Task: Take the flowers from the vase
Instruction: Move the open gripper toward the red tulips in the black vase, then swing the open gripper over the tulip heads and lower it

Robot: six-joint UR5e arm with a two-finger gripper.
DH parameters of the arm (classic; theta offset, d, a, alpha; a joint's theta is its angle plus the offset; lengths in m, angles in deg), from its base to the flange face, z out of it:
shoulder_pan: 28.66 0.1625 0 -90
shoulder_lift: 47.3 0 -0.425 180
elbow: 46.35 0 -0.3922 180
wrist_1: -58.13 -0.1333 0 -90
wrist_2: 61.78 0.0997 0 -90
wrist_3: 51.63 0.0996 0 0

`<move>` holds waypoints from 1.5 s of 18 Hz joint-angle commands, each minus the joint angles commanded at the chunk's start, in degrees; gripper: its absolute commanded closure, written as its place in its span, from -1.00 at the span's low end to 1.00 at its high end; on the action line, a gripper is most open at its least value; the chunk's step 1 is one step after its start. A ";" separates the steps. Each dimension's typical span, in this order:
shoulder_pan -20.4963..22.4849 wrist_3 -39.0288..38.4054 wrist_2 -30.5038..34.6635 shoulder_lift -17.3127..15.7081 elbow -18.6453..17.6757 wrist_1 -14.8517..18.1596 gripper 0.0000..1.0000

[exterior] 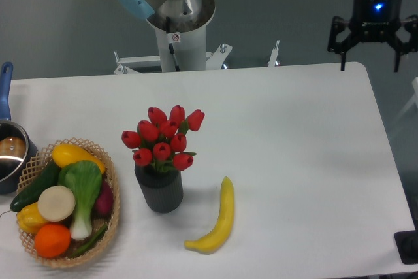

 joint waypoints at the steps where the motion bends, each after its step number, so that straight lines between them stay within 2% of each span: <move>1: -0.09 0.00 0.00 -0.09 -0.26 -0.09 -1.00; 12: -0.18 -0.18 -2.45 -0.18 -1.94 -0.18 -1.00; 14: -0.18 -0.35 -4.47 0.44 -2.37 -2.18 -1.00; 17: -0.27 -0.26 -6.23 0.09 -7.45 -8.24 -1.00; 19: -0.36 -0.26 -7.64 0.18 -9.83 -10.63 -1.00; 24: -2.63 1.83 -8.17 -0.35 -12.13 -10.90 -1.00; 27: -6.93 2.90 -8.08 -0.52 -14.14 -10.81 -1.00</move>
